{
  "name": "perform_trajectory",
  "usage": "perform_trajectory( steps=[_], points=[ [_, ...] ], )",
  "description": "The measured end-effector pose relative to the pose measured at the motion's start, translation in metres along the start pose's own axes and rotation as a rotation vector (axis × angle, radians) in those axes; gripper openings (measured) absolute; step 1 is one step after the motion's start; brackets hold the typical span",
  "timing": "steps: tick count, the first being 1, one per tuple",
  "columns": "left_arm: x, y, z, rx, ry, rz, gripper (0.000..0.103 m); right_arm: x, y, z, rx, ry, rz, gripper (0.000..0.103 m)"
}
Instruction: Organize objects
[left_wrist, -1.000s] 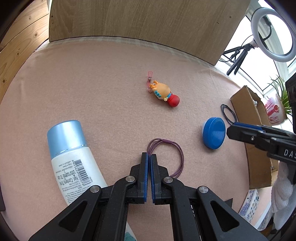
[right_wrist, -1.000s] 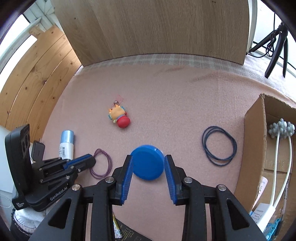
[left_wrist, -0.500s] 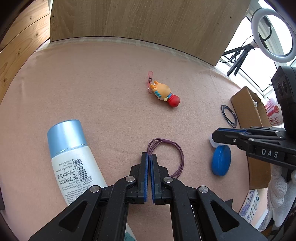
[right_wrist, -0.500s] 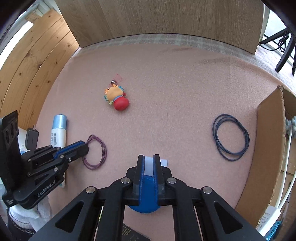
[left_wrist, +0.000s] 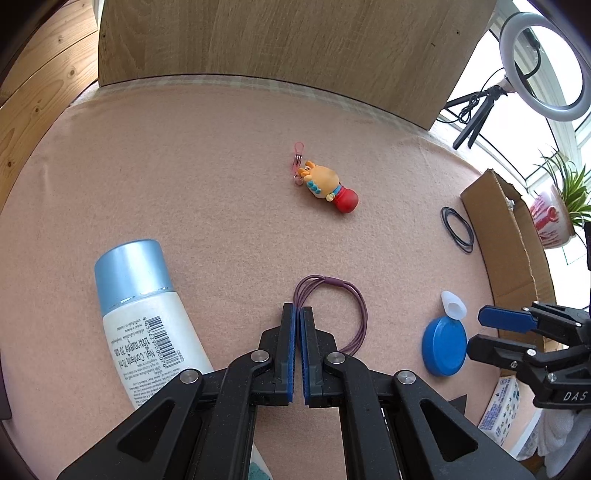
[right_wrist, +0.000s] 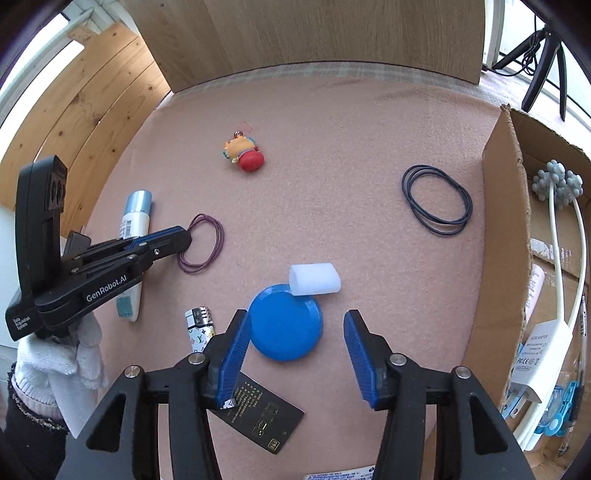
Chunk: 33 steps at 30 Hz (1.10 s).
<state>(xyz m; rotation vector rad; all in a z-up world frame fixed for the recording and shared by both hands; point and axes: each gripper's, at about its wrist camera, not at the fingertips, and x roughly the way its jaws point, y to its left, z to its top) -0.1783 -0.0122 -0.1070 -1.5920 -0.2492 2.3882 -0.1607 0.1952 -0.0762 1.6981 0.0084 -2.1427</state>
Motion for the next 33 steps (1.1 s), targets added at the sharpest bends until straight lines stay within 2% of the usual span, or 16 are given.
perform_trajectory(
  steps=[3, 5, 8, 12, 16, 19, 25, 33],
  points=[
    [0.000, 0.001, -0.001, -0.006, 0.001, -0.003, 0.002, 0.012, 0.012, -0.006, -0.055, 0.016, -0.065, 0.049],
    [-0.001, 0.001, -0.002, -0.014, 0.002, -0.007, 0.002, 0.018, 0.020, -0.007, -0.081, 0.021, -0.075, 0.051],
    [-0.002, 0.003, -0.003, -0.027, 0.006, -0.016, 0.002, 0.023, 0.033, -0.008, -0.141, 0.008, -0.146, 0.056],
    [-0.004, 0.005, -0.006, -0.041, 0.011, -0.023, 0.002, 0.027, 0.041, -0.009, -0.189, -0.009, -0.208, 0.057],
    [-0.010, 0.005, -0.010, -0.043, 0.009, -0.030, 0.002, 0.026, 0.041, -0.008, -0.197, -0.007, -0.198, 0.056],
    [-0.017, 0.005, -0.012, -0.041, 0.001, -0.038, 0.002, 0.022, 0.039, -0.011, -0.208, -0.008, -0.186, 0.046],
    [-0.030, 0.007, -0.014, -0.052, -0.012, -0.051, 0.002, 0.015, 0.027, -0.016, -0.162, -0.032, -0.172, 0.046],
    [-0.046, -0.003, -0.011, -0.038, -0.035, -0.076, 0.002, -0.014, 0.019, -0.026, -0.120, -0.089, -0.149, 0.046]
  ],
)
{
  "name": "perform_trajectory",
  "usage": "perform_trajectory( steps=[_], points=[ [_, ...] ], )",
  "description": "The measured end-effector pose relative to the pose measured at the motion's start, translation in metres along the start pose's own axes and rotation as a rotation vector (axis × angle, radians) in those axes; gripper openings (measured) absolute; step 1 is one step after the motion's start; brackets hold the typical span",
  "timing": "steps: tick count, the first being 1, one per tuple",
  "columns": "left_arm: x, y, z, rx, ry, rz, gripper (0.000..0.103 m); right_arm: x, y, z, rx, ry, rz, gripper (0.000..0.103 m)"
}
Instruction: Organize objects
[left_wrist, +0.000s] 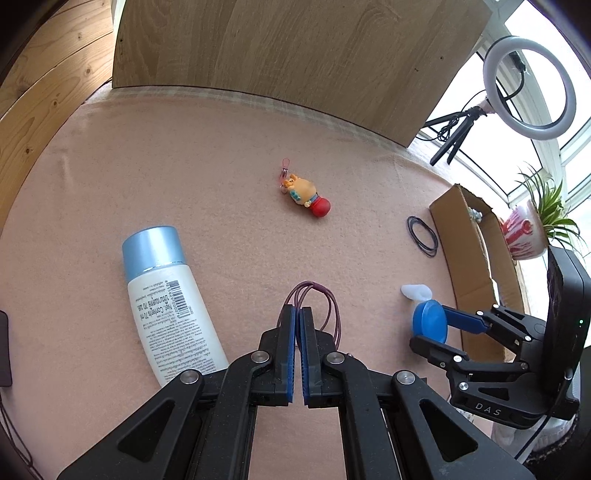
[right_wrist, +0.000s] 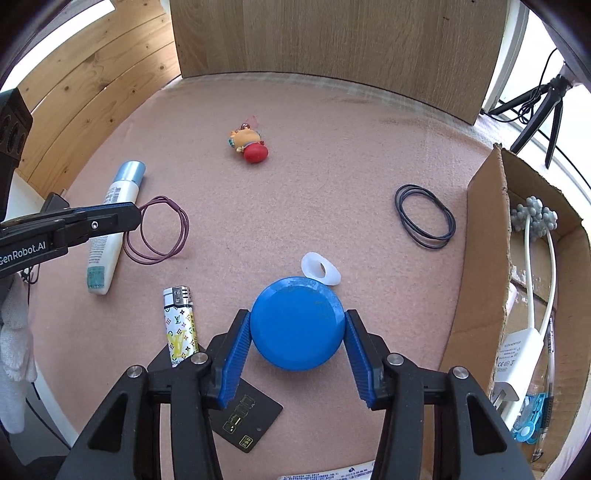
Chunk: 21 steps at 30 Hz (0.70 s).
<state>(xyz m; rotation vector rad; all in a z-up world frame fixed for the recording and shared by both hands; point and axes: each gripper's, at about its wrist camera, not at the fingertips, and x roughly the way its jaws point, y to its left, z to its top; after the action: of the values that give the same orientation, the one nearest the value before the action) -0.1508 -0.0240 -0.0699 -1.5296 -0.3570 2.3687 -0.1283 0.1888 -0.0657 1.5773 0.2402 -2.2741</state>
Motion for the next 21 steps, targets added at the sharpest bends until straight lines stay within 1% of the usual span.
perform_trajectory(
  steps=[5, 12, 21],
  points=[
    [-0.014, -0.020, 0.004, 0.032, -0.026, -0.029, 0.002, -0.020, -0.012, -0.004, 0.046, -0.048, -0.004, 0.046],
    [-0.030, -0.061, 0.015, 0.087, -0.066, -0.087, 0.002, -0.051, -0.045, -0.010, 0.124, -0.122, -0.020, 0.046],
    [-0.024, -0.131, 0.018, 0.171, -0.067, -0.181, 0.002, -0.088, -0.094, -0.038, 0.224, -0.185, -0.086, 0.046]
  ],
)
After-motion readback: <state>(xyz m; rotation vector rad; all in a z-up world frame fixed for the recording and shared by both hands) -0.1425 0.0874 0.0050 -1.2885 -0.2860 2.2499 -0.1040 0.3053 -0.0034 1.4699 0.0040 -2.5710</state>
